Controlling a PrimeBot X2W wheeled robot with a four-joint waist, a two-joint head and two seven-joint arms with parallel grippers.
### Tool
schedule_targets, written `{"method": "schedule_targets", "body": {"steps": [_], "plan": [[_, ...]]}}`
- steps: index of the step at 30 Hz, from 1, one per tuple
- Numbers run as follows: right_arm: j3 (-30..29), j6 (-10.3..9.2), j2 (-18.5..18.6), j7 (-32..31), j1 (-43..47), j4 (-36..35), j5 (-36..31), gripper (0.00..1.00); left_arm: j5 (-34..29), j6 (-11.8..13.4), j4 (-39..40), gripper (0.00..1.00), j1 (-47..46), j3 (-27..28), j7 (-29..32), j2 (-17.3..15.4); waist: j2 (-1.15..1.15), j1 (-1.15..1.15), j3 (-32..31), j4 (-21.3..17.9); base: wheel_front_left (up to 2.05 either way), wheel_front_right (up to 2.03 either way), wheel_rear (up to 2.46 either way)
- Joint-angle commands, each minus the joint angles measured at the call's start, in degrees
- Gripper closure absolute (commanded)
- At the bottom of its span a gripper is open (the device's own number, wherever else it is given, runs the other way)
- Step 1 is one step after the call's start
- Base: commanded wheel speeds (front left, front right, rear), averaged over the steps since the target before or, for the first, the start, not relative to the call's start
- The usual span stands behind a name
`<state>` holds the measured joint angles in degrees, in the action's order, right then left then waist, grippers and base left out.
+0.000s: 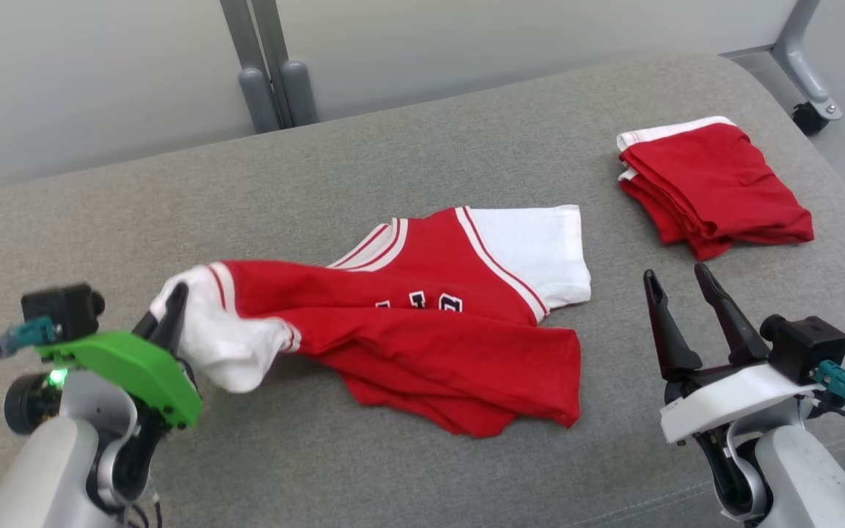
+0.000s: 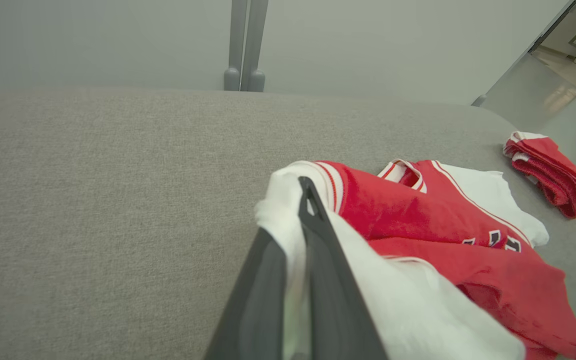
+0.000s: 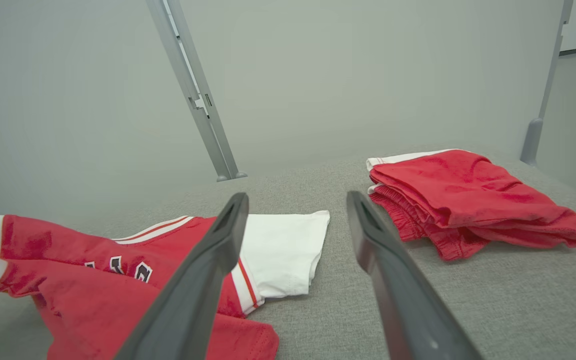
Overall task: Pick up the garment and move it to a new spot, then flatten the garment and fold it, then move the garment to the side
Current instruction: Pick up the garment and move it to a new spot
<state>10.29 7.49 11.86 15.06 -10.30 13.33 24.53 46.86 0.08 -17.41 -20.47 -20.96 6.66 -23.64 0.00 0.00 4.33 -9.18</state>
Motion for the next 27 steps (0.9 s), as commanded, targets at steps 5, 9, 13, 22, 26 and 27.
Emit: {"method": "schedule_targets", "body": {"steps": [5, 9, 13, 22, 26, 27], "plan": [[0.28, 0.01, 0.89, 0.11, 0.64, 0.59, 0.24, 0.0, -0.56, 0.22, -6.31, 1.0, 6.22, 0.65, -7.28, 1.2, 0.0, 0.0, -0.64, 1.46, 0.0, 0.0, 0.0], [1.25, 0.01, 1.41, 0.12, 0.87, 1.19, 0.47, 0.0, -1.34, -0.92, -12.61, 0.8, 7.06, -0.2, -11.42, 3.22, 0.0, 0.0, -1.52, 2.77, 0.0, 0.0, 0.0], [2.4, 0.01, 2.09, 0.12, 0.63, 1.79, 0.69, 0.0, -1.94, -2.49, -18.48, 0.0, 5.73, -1.25, -13.6, 5.01, 0.0, 0.0, -2.57, 3.72, 0.0, 0.0, 0.0], [2.81, 0.01, 2.84, 0.12, 1.99, 1.54, 1.06, 0.0, -4.82, -3.12, -19.91, 0.0, 2.9, -2.02, -19.15, 4.19, 0.0, 0.0, -4.36, 5.84, 0.0, 0.0, 0.0], [2.54, 0.01, 2.74, 0.12, 2.62, 0.95, 0.9, 0.0, -7.47, -0.9, -14.72, 0.0, 4.57, -1.27, -21.06, 3.11, 0.0, 0.0, -4.79, 6.33, 0.0, 0.0, 0.0], [2.47, 0.01, 2.71, 0.12, 2.88, 0.83, 0.86, 0.0, -8.09, -0.21, -13.33, 0.0, 5.31, -0.89, -21.4, 2.94, 0.0, 0.0, -4.88, 6.4, 0.0, 0.0, 0.0]]}}
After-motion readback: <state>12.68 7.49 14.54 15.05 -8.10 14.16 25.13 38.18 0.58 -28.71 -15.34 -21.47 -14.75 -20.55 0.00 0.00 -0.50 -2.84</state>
